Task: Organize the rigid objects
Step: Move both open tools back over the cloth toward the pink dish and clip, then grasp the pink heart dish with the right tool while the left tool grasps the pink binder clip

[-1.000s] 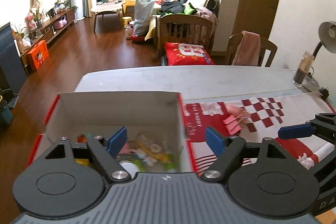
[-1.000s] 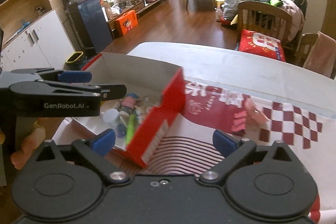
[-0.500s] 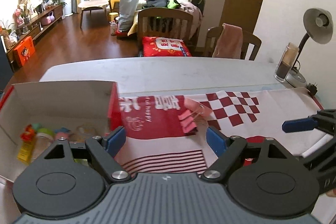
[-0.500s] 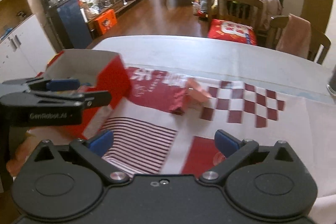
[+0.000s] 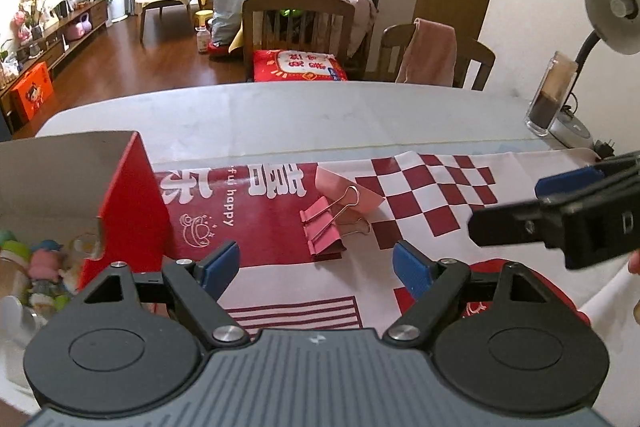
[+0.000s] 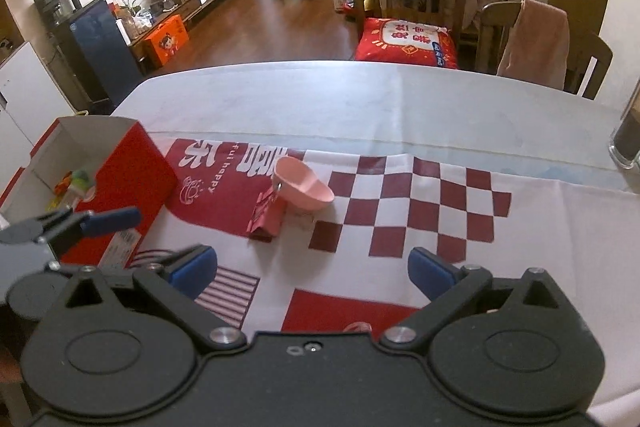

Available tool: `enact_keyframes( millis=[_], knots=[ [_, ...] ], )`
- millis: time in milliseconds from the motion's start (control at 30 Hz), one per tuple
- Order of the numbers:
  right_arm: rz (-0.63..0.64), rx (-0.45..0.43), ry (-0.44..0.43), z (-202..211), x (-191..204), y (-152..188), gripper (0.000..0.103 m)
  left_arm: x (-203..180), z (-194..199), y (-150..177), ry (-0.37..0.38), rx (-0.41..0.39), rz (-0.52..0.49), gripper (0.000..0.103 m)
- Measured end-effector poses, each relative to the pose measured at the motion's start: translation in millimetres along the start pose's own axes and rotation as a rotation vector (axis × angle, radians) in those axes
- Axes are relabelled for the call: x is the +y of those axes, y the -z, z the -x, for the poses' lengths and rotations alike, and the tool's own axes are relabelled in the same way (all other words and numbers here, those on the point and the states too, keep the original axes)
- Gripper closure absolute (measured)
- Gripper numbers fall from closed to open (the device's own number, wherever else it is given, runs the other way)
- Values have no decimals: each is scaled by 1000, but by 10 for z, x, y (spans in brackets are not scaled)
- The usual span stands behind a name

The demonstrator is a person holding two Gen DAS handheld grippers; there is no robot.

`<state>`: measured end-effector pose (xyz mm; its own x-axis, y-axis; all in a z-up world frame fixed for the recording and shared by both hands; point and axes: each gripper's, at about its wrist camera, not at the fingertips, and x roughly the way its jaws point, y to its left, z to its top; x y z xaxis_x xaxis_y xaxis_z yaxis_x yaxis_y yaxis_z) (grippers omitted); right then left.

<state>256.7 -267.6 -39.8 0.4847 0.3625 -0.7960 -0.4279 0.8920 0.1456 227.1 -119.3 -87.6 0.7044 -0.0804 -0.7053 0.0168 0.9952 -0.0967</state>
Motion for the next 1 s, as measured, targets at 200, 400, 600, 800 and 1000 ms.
enact_keyframes(
  millis=[200,400,600,800,1000],
  knots=[
    [-38,22,-6,-315,-2,-203,2,-35,-278,-29,-14,22,9,19],
    [-90,57,1,-670,-9,-409,3,-40,-524,-45,-25,32,5,19],
    [-151,115,21,-1018,-63,-501,5,0,-738,-60,-7,48,47,19],
    [-242,157,1,-1211,-129,-523,13,-16,-926,-75,7,67,52,20],
    [-315,185,-31,-1299,-176,-524,18,-23,-1049,-62,23,77,65,20]
  ],
)
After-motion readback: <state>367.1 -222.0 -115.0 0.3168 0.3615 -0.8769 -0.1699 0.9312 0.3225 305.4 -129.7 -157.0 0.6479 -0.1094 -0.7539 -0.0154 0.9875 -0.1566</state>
